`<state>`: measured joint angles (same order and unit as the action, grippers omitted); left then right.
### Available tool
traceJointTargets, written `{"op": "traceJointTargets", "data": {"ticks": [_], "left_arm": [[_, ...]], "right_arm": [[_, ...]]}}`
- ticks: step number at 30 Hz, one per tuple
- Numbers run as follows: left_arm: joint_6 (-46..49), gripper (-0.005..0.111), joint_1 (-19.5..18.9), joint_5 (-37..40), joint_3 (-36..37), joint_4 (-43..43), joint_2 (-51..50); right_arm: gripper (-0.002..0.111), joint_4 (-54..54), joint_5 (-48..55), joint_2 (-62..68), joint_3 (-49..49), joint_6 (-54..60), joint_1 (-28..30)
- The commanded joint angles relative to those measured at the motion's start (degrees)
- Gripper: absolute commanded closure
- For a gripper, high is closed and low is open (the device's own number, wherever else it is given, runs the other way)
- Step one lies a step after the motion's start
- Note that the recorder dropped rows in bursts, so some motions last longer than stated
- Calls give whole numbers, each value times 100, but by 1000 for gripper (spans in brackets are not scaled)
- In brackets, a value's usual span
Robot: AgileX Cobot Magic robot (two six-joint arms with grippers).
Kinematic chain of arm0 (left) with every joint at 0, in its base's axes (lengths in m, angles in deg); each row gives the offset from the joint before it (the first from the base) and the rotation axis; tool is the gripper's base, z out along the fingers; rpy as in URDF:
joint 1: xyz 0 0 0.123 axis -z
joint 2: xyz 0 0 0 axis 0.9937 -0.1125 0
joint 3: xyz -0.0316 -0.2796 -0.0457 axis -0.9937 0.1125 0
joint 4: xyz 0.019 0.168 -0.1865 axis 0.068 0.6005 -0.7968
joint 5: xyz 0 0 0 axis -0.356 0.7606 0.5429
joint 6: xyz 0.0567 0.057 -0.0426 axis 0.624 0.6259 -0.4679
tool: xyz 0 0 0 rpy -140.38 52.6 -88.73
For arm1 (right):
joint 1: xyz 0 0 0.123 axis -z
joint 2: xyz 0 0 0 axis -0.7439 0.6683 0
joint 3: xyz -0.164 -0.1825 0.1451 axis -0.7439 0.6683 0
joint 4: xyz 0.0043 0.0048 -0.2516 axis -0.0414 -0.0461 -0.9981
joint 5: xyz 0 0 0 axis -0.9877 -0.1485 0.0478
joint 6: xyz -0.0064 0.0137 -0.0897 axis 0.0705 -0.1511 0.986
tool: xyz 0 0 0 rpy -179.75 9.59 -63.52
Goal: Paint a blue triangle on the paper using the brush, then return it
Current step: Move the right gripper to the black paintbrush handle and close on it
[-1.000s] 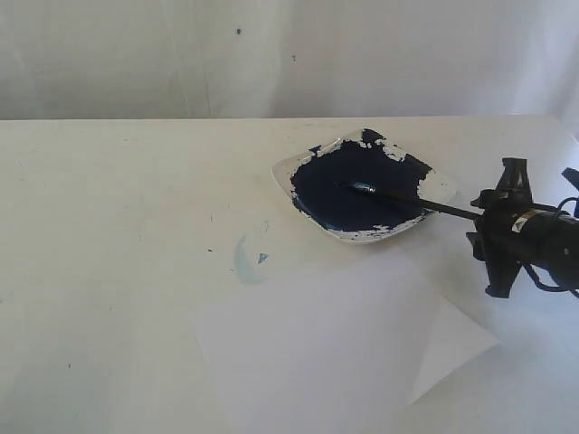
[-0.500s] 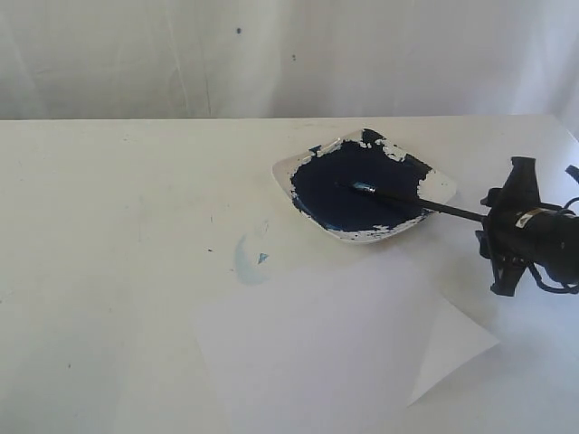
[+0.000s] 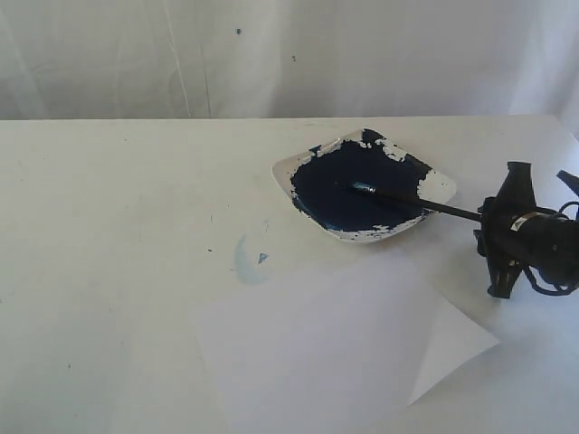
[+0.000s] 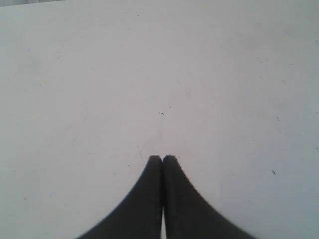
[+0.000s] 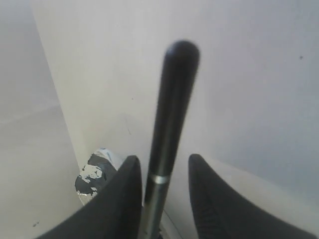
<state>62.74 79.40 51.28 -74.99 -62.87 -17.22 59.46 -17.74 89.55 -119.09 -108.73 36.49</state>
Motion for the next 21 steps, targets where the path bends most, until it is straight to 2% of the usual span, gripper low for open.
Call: {"op": "traceJointTargets", "data": {"ticks": [1, 21], "left_arm": [[-8, 107, 16, -20, 16, 4, 21], [-8, 107, 16, -20, 16, 4, 21]], "right_arm": [[80, 5, -65, 18, -4, 87, 17], [83, 176, -87, 38, -4, 47, 17]]}}
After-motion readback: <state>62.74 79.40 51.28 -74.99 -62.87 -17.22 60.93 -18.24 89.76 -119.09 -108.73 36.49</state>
